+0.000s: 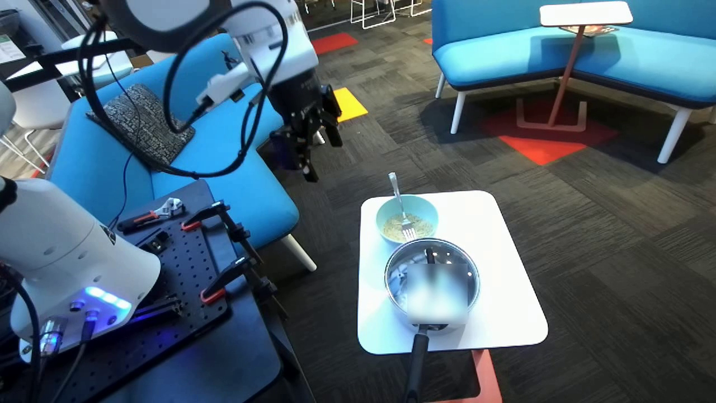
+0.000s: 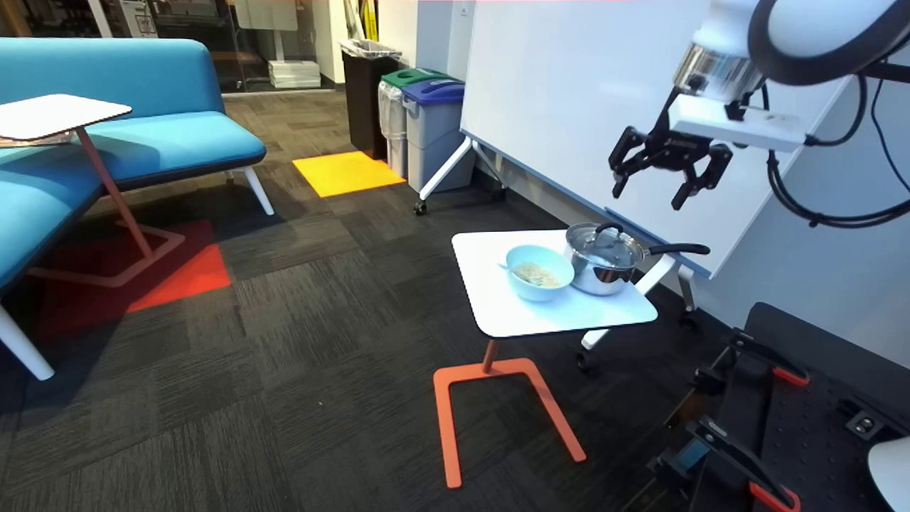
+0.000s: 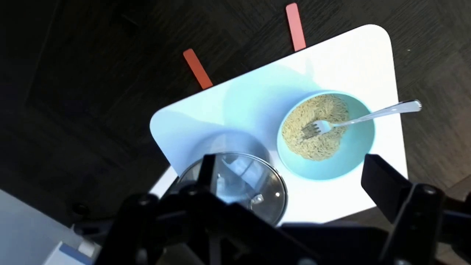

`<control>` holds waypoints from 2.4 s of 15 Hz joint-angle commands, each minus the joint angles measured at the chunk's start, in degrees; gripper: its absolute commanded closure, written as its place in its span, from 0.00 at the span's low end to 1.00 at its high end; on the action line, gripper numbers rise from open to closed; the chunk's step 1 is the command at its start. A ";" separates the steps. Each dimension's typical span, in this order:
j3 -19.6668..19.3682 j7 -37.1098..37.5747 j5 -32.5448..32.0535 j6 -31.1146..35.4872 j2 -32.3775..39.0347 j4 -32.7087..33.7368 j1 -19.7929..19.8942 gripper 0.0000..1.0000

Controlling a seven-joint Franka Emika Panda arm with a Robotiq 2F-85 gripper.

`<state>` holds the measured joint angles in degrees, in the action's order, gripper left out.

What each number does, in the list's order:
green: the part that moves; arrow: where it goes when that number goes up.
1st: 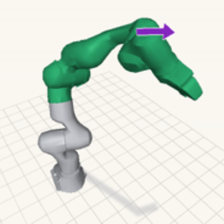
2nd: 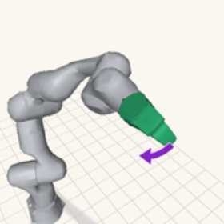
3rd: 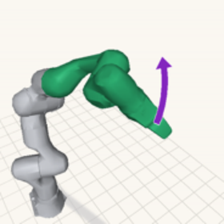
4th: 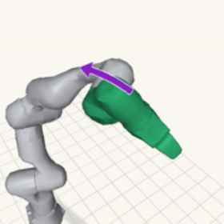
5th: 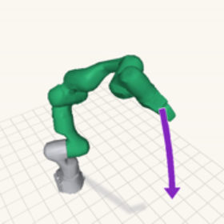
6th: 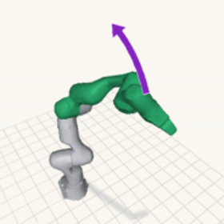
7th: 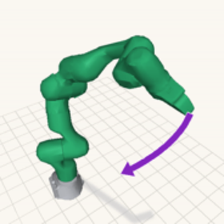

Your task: Move the blue bowl forward

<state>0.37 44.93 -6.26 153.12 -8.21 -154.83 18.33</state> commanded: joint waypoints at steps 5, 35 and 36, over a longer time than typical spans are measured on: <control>1.70 7.90 20.38 13.61 29.03 9.62 -1.89 0.00; -5.01 6.70 40.44 16.71 48.27 24.94 -7.32 0.31; -4.94 6.64 40.45 16.74 48.58 25.26 -7.30 0.37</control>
<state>-4.23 51.07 32.92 168.77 39.30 -130.86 11.97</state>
